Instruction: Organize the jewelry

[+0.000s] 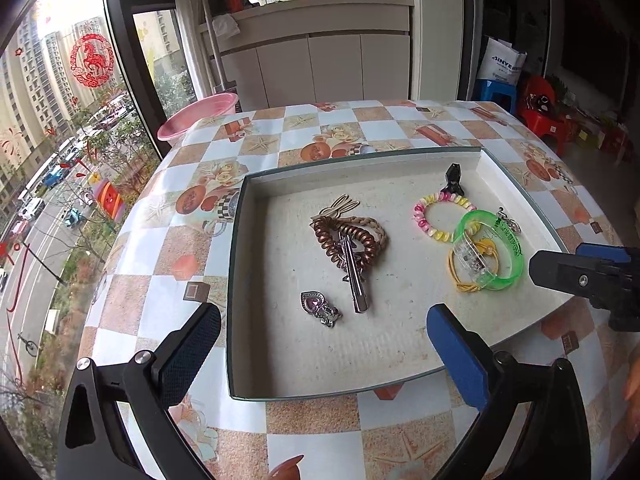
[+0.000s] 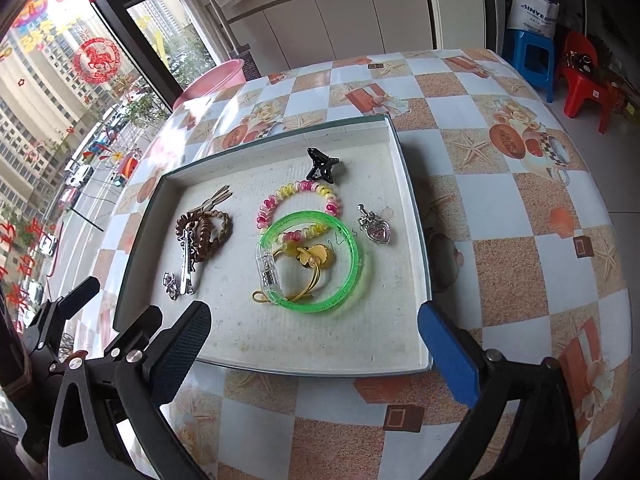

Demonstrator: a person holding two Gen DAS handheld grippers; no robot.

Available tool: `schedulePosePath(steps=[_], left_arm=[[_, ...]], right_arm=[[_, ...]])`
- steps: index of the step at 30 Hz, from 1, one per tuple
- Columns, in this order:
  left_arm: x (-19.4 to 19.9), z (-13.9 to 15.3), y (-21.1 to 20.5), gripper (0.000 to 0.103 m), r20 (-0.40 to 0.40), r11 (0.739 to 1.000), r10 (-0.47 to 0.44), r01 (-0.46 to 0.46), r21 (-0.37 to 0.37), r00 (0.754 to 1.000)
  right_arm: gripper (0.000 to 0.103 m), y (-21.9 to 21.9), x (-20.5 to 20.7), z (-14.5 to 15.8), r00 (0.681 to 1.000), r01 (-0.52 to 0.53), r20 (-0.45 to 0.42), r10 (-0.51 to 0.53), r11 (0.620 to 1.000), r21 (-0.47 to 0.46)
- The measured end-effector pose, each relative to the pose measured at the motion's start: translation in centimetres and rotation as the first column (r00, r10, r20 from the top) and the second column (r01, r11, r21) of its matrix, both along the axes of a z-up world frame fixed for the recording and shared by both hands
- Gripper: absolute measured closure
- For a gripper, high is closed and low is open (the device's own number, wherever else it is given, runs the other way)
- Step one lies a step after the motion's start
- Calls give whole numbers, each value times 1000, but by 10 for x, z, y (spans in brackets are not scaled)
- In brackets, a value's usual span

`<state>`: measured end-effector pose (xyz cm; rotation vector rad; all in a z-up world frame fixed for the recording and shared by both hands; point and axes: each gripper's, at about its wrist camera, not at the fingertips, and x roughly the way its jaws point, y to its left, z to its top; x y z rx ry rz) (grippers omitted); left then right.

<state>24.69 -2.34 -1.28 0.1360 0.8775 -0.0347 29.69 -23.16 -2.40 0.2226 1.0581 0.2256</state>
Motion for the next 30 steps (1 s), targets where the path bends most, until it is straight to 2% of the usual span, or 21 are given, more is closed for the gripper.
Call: schedulePosePath(steps=[6, 13, 20, 25, 30], left_arm=[[-22, 3, 1, 0, 19, 1000, 10, -10, 10, 1000], [-56, 6, 10, 0, 48, 999, 35, -34, -24, 998], [-92, 4, 19, 0, 81, 997, 72, -68, -46, 994], [-122, 6, 17, 0, 147, 997, 71, -70, -9, 987], [-142, 7, 20, 0, 172, 996, 94, -93, -12, 981]], right_arm=[[0, 5, -10, 1, 1000, -24, -6, 24, 1000, -18], [0, 4, -41, 0, 999, -33, -19, 33, 999, -32], [0, 4, -86, 5, 997, 12, 71, -7, 997, -73], [0, 5, -115, 10, 988, 57, 150, -41, 993, -104], [0, 6, -139, 9, 979, 93, 195, -67, 987, -128]])
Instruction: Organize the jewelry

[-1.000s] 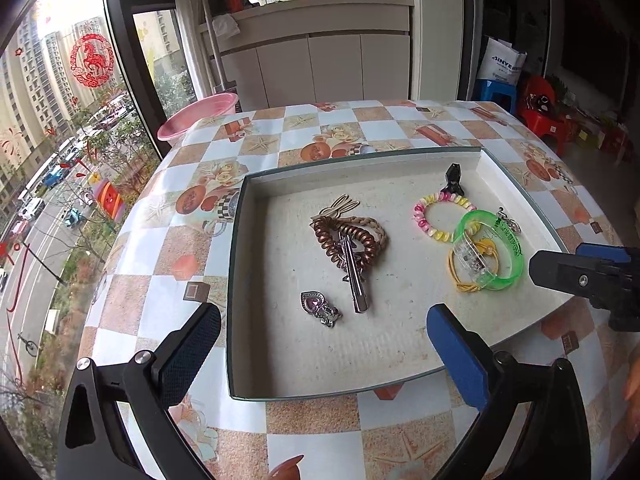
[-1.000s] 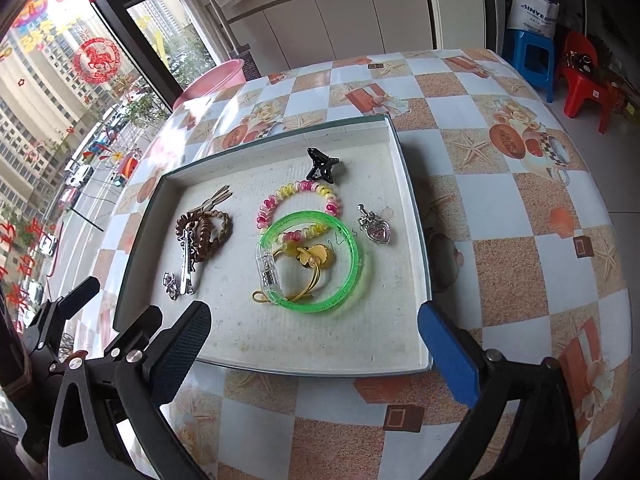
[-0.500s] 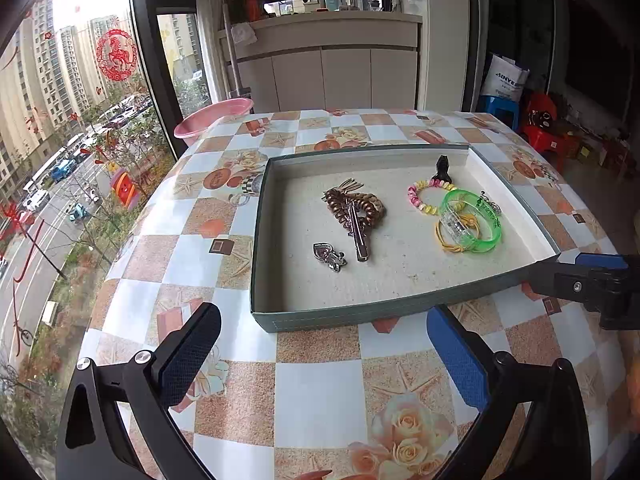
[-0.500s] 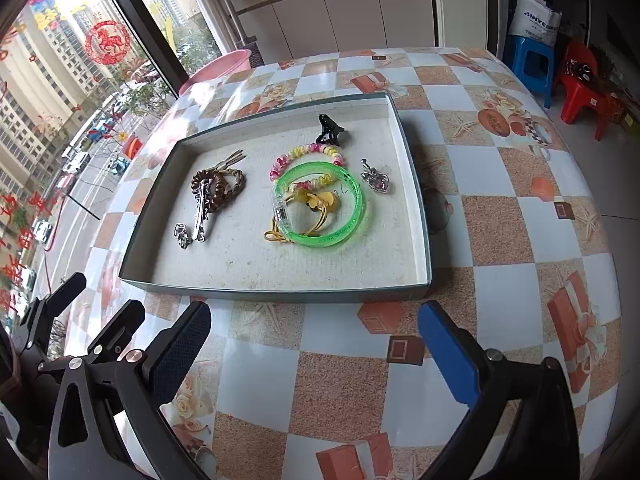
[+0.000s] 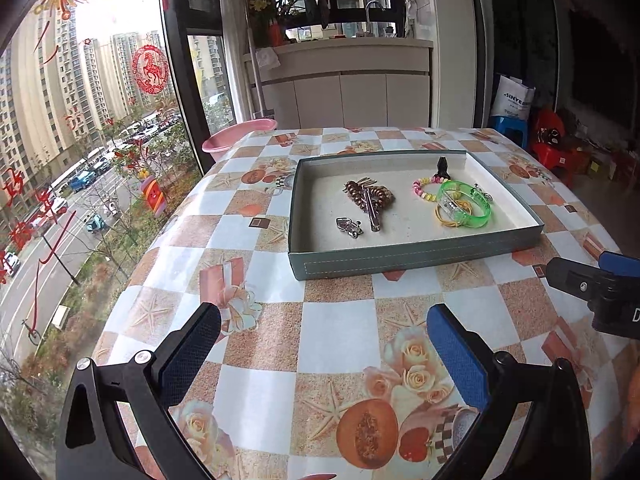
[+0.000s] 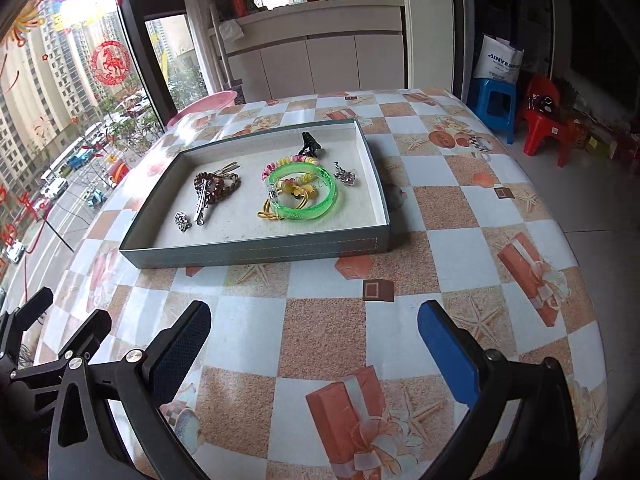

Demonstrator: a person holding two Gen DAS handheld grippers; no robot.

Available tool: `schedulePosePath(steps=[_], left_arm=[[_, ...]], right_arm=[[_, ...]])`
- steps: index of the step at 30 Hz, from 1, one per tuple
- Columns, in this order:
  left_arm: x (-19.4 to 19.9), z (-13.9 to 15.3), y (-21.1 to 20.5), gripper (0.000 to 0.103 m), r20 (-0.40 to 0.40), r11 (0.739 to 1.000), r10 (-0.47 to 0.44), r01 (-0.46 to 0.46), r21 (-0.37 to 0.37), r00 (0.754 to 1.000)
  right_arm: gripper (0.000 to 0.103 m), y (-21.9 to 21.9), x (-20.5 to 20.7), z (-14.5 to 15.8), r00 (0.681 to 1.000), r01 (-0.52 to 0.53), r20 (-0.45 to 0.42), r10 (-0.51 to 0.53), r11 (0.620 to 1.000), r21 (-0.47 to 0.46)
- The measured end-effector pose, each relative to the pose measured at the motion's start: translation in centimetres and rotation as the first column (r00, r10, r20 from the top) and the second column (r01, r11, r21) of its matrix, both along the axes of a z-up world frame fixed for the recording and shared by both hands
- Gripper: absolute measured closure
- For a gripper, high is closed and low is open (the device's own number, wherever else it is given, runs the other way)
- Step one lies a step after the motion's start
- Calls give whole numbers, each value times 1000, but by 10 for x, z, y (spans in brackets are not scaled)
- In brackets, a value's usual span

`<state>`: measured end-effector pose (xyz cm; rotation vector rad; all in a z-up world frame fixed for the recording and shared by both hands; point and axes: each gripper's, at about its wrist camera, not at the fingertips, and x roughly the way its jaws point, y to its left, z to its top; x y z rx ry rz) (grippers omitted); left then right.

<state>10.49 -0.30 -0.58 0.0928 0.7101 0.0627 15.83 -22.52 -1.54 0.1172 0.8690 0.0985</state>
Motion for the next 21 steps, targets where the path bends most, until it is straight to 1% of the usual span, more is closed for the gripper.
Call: schedulePosePath(steps=[5, 12, 17, 21], left_arm=[[-15, 1, 3, 0, 15, 1000, 8, -8, -18, 1000], [-28, 5, 0, 0, 42, 1000, 1, 0, -9, 999], [-26, 14, 3, 0, 61, 999, 20, -18, -33, 998], [-20, 15, 6, 0, 59, 998, 36, -33, -44, 998]], right_arm=[[0, 4, -27, 1, 998, 16, 62, -12, 998, -62], [0, 12, -51, 6, 992, 15, 124, -2, 994, -108], [0, 17, -50, 14, 991, 9, 136, 5, 994, -105], [0, 18, -45, 18, 989, 22, 151, -7, 995, -95]])
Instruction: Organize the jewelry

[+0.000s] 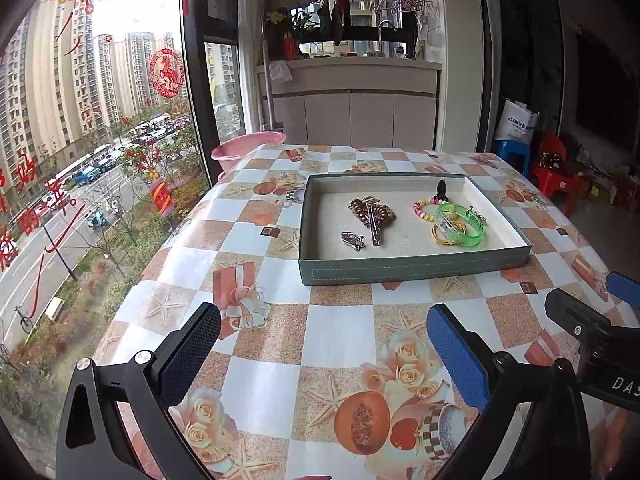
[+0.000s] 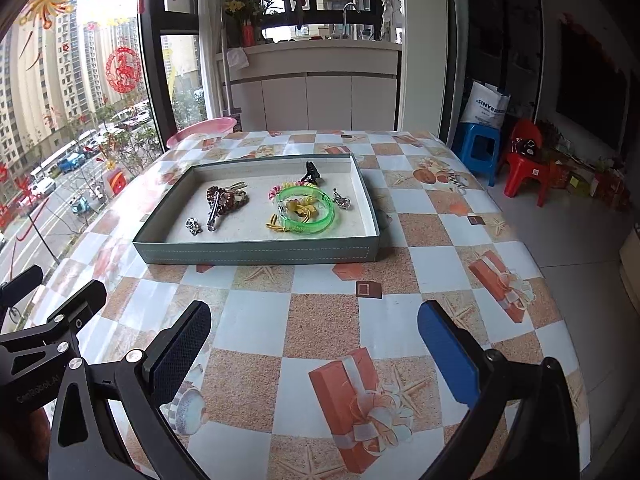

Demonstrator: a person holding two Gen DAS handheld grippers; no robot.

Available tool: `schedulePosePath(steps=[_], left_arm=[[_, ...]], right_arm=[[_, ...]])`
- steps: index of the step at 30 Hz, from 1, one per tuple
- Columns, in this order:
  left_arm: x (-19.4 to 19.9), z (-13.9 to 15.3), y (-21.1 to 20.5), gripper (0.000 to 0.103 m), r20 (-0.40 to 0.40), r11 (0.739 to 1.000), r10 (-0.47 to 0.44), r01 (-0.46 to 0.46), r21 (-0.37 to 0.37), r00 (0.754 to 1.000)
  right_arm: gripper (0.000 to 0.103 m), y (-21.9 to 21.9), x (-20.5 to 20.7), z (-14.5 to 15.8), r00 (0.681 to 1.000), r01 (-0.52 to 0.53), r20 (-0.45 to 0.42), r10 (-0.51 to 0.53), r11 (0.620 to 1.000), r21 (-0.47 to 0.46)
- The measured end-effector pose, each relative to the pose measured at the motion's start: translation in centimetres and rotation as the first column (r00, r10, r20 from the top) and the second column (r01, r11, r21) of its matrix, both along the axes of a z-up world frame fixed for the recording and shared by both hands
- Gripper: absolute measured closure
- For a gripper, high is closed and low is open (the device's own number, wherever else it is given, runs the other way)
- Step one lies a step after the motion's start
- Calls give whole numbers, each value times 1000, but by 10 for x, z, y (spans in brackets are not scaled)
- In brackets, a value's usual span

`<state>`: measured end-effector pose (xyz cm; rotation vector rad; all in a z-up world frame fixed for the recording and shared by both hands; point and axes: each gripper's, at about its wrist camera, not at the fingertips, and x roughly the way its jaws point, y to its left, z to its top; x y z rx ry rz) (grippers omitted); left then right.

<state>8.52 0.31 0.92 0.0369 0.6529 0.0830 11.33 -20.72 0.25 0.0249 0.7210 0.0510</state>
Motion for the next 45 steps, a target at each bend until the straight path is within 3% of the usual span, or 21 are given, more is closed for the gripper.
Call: schedulePosePath(steps=[14, 45], left_arm=[[20, -19, 6, 0, -77, 999, 23, -25, -33, 997], [19, -20, 3, 0, -81, 1000, 14, -16, -20, 997]], right_arm=[[0, 3, 15, -10, 1000, 8, -19, -8, 1000, -15], [0, 8, 15, -9, 1000, -8, -16, 8, 1000, -16]])
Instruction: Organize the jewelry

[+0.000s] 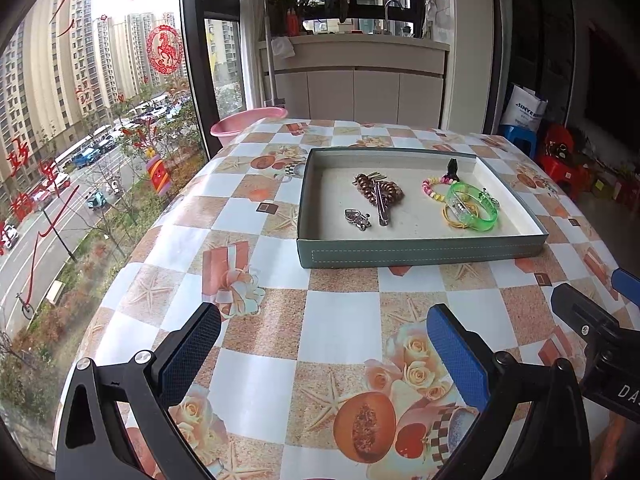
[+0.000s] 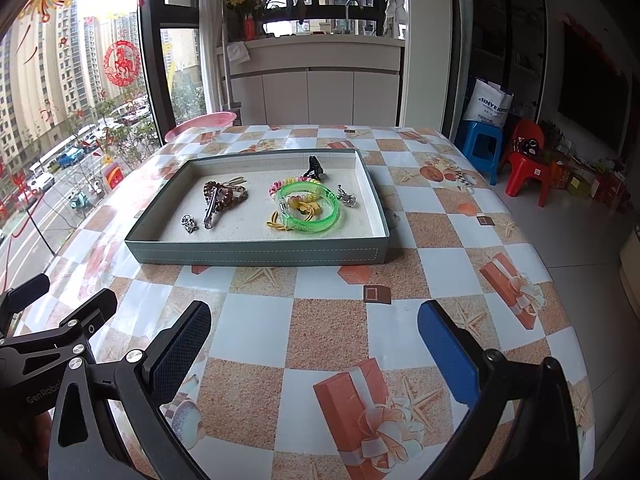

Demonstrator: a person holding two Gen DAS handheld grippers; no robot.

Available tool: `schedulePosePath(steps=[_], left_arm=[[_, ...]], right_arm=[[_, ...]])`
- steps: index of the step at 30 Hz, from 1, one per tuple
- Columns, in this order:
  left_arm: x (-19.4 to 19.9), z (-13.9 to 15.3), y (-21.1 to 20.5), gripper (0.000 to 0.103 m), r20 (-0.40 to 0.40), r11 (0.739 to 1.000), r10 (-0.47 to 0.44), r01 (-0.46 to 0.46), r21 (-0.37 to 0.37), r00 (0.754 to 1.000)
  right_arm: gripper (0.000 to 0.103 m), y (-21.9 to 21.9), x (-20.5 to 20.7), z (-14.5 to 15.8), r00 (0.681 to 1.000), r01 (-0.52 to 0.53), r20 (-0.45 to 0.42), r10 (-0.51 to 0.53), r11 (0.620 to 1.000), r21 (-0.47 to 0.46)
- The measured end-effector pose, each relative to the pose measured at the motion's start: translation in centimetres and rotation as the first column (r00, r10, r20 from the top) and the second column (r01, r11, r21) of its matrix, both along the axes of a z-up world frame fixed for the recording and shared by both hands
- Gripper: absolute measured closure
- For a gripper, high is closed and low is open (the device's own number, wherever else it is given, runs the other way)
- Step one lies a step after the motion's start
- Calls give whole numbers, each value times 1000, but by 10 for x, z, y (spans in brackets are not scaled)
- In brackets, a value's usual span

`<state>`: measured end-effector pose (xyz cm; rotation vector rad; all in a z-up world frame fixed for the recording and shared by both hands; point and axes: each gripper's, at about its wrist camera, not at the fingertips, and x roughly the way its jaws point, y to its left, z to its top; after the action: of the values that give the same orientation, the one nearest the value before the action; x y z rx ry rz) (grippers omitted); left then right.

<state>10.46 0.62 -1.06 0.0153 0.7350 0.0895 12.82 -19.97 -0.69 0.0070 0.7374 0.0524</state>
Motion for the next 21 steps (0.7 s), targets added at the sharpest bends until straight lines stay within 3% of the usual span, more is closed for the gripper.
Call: schedulePosePath(steps=[21], left_arm=[[0, -1, 0, 0, -2, 1000, -1, 1, 2, 1000]], right_arm=[[0, 1, 0, -1, 1000, -1, 2, 1, 1000, 2]])
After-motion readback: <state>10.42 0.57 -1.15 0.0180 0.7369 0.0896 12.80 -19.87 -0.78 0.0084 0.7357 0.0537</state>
